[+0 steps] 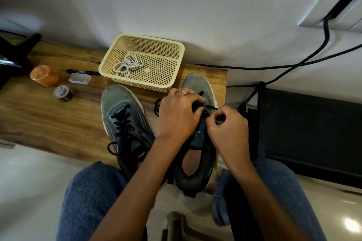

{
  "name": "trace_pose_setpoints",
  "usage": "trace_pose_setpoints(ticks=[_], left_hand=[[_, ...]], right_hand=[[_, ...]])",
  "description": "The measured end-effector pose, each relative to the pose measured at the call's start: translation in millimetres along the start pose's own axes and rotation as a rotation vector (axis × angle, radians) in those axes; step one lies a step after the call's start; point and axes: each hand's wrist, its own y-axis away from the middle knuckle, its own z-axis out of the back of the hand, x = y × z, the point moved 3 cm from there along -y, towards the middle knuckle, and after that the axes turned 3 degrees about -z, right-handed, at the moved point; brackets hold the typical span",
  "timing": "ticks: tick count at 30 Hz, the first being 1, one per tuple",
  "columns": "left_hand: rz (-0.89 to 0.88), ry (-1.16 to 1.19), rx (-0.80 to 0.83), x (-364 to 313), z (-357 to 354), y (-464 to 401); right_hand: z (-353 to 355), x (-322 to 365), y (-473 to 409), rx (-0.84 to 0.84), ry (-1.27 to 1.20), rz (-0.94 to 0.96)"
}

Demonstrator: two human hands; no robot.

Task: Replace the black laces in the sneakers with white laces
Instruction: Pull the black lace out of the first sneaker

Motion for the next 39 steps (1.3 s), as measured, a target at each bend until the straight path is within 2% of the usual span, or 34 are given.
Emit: trace_pose_setpoints(ticks=[6, 12, 15, 19, 24, 25, 27, 30, 34, 36, 39], left_hand=[[-0.002, -0.164, -0.048, -1, -2, 1], [0.022, -0.184, -0.032, 0, -13, -1], [0.015, -0.135, -0.092, -3, -16, 1], [0.185, 0.145, -0.185, 0, -4, 4], [0.615, 0.85, -0.649, 20, 8, 5], [0.664, 0.915, -0.723, 25, 8, 6], [0.65, 0.887, -0.775, 28, 11, 7], [0.449, 0.699, -0.635, 21, 16, 4], [0.108, 0.263, -0.215, 8, 7, 1], [0.052, 0.041, -0.068, 5, 1, 2], [0.055, -0.076, -0.001, 4, 0, 4]], right_hand=[[1, 1, 1, 0.001, 0.02, 0.008], [0, 1, 2, 0.004, 0.03, 0.011], [-1, 1, 2, -0.006, 0.02, 0.01], [-1, 0, 4, -0.021, 0.007, 0.002], [-1, -3, 3, -0.033, -0.024, -0.036], [-1, -4, 2, -0.03, -0.02, -0.036], [-3, -4, 2, -0.029, -0.01, -0.03], [-2, -4, 1, -0.031, -0.002, -0.029], [0, -3, 2, -0.035, 0.018, -0.014], [-1, -1, 2, -0.039, 0.021, -0.003], [-2, 1, 3, -0.045, 0.024, 0.013]])
